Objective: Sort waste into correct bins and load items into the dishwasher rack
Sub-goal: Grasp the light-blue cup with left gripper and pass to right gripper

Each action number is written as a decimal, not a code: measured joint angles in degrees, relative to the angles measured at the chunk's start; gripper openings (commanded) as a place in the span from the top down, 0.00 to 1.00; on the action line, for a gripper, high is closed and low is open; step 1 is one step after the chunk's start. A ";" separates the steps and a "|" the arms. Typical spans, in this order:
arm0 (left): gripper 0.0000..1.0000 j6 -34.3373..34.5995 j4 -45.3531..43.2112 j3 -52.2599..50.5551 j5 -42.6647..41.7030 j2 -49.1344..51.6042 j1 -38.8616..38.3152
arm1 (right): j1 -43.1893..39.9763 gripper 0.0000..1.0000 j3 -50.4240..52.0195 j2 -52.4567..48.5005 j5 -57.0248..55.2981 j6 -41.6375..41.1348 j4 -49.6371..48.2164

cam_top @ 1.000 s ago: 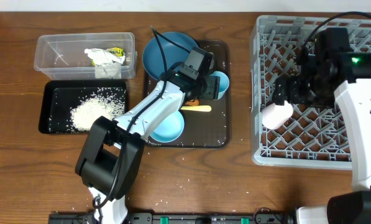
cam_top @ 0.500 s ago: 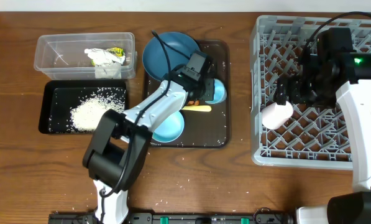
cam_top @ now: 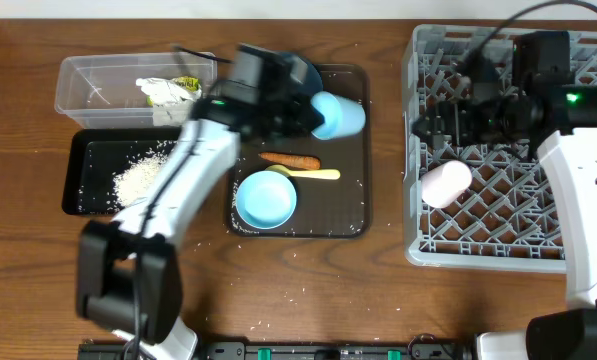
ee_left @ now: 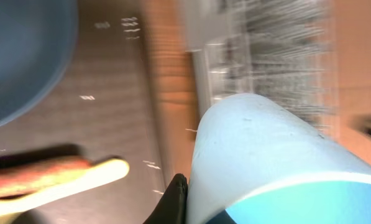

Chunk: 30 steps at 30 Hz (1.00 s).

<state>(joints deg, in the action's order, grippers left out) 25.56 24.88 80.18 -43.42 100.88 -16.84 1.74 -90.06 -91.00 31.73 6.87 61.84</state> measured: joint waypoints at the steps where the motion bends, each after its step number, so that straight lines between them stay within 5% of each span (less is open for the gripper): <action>1: 0.94 0.04 0.07 0.00 -4.85 -0.68 1.77 | 0.66 0.06 0.00 0.00 3.15 1.60 -1.36; 7: 0.94 0.15 0.28 0.00 -30.03 -0.90 8.15 | 6.01 0.06 0.00 0.00 17.84 9.05 -8.17; 11: 0.94 0.26 1.11 0.00 -39.10 -0.90 8.35 | 10.71 0.08 0.00 0.00 21.64 11.63 -11.34; 26: 0.92 0.37 1.86 0.00 -45.83 -0.90 6.01 | 16.59 0.37 0.00 0.00 23.85 14.32 -16.63; 30: 0.73 0.17 1.60 0.00 -45.72 -0.92 5.99 | 16.61 0.42 0.00 0.00 23.96 14.27 -15.87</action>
<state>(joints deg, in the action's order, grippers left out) 25.74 26.48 80.18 -89.14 99.96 -10.85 18.35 -90.06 -91.00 55.68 21.15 45.98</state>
